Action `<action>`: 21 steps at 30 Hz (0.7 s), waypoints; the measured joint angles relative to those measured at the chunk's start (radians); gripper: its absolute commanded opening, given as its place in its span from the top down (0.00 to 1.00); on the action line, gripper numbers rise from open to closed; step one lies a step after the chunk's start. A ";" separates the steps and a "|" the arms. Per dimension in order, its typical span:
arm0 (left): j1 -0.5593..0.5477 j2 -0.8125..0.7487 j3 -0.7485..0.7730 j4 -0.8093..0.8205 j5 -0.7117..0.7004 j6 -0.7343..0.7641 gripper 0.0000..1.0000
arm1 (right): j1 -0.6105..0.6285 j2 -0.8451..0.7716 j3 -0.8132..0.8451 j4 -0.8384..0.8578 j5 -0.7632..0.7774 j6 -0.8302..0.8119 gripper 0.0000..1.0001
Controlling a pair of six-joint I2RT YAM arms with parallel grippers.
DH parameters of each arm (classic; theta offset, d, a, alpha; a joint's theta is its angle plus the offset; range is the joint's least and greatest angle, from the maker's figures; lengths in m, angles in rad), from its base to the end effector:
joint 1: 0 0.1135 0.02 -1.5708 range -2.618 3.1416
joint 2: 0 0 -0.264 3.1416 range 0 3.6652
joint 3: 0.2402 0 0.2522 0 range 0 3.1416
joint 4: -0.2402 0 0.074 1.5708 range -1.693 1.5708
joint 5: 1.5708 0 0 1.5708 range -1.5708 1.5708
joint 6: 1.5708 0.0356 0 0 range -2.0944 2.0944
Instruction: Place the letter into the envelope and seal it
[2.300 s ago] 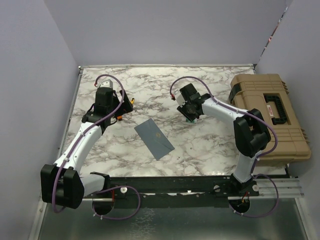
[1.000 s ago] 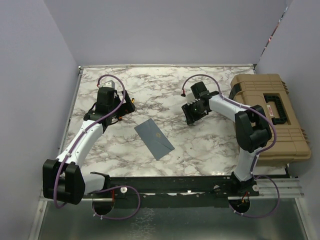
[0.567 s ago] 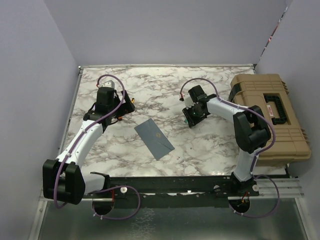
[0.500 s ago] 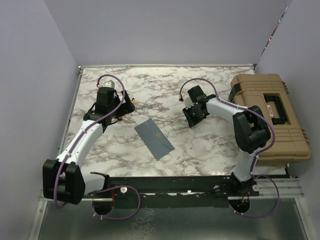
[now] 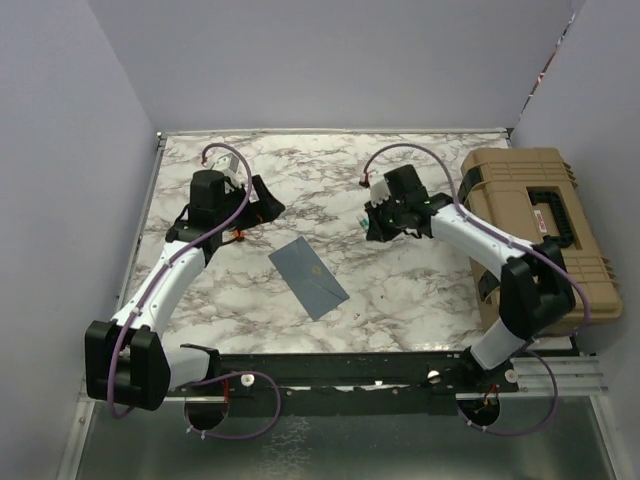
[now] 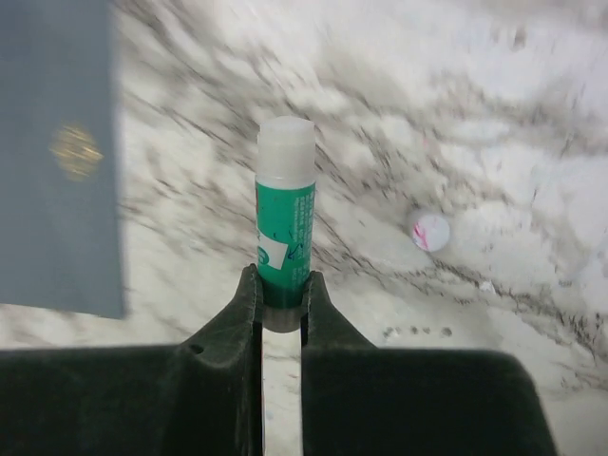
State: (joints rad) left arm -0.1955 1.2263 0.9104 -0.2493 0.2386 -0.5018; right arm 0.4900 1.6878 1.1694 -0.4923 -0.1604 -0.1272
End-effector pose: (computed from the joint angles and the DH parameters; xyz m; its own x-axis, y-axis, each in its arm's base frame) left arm 0.2672 -0.0615 0.2848 -0.6456 -0.3486 -0.6795 0.0844 0.8517 -0.5172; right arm 0.3073 0.1703 0.2140 -0.6730 -0.5009 -0.5441 -0.6299 0.7738 0.0668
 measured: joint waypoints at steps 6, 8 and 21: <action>-0.006 -0.067 -0.056 0.293 0.255 -0.100 0.03 | 0.001 -0.245 -0.009 0.280 -0.259 0.218 0.99; -0.016 -0.095 -0.083 0.416 0.306 -0.165 0.01 | 0.001 -0.289 -0.032 0.421 -0.345 0.335 0.99; -0.254 -0.102 -0.082 0.728 0.360 -0.295 0.50 | 0.061 -0.256 -0.072 0.908 -0.700 0.779 1.00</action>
State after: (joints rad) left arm -0.4500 1.1240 0.8284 0.4786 0.5991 -0.7971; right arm 0.5507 1.4319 1.0973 0.4156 -0.8600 0.6521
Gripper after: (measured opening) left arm 0.702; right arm 0.085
